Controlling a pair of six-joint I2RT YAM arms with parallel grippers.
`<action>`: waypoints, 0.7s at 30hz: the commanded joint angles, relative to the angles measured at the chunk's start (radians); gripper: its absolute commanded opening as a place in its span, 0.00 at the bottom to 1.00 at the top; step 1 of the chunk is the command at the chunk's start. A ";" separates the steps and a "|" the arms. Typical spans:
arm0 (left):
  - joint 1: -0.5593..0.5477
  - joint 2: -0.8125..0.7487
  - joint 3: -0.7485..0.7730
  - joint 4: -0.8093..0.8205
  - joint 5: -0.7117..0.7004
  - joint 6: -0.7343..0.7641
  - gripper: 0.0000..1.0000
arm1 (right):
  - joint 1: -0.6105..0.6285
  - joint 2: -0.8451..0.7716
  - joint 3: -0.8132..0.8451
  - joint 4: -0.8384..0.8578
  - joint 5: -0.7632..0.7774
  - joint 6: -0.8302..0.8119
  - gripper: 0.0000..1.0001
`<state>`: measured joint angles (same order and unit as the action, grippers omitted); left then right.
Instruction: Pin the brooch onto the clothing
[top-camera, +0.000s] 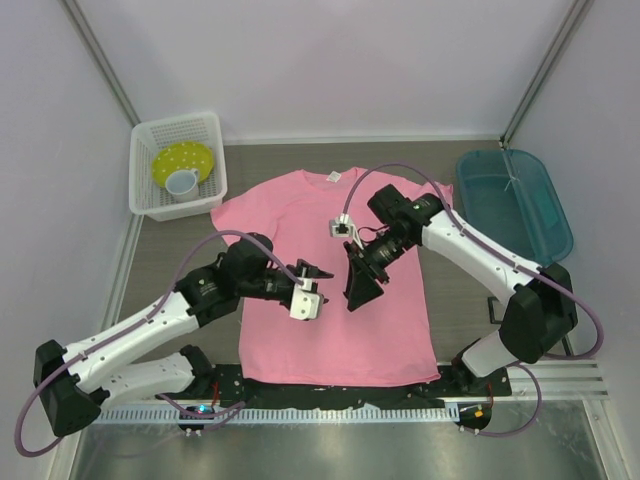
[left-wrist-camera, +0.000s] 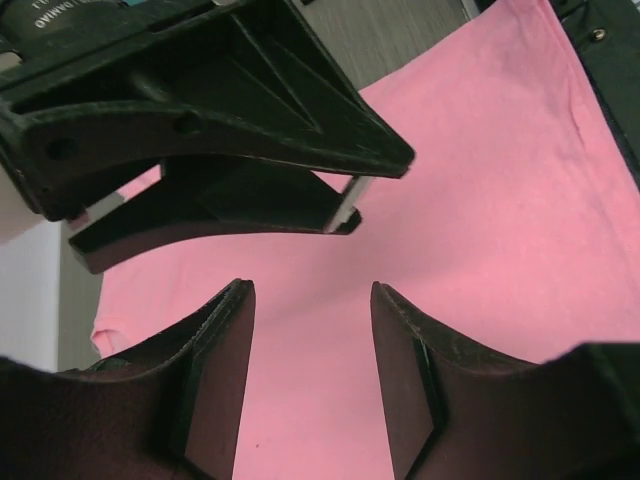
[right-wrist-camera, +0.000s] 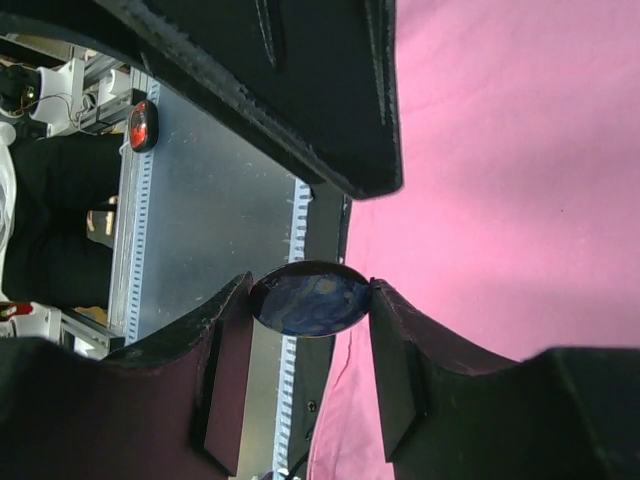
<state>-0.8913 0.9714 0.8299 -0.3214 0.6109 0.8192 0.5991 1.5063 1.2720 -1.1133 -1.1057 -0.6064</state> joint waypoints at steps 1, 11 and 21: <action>-0.026 0.004 0.012 0.136 -0.068 -0.032 0.53 | 0.037 -0.024 -0.017 0.076 -0.017 0.068 0.41; -0.078 0.038 0.037 0.033 0.010 -0.020 0.50 | 0.073 -0.031 -0.030 0.145 0.003 0.129 0.41; -0.097 0.073 0.072 -0.036 0.038 0.024 0.43 | 0.093 -0.029 -0.033 0.145 0.018 0.132 0.40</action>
<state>-0.9768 1.0321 0.8467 -0.3416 0.6083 0.8181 0.6781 1.5051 1.2327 -0.9901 -1.0840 -0.4866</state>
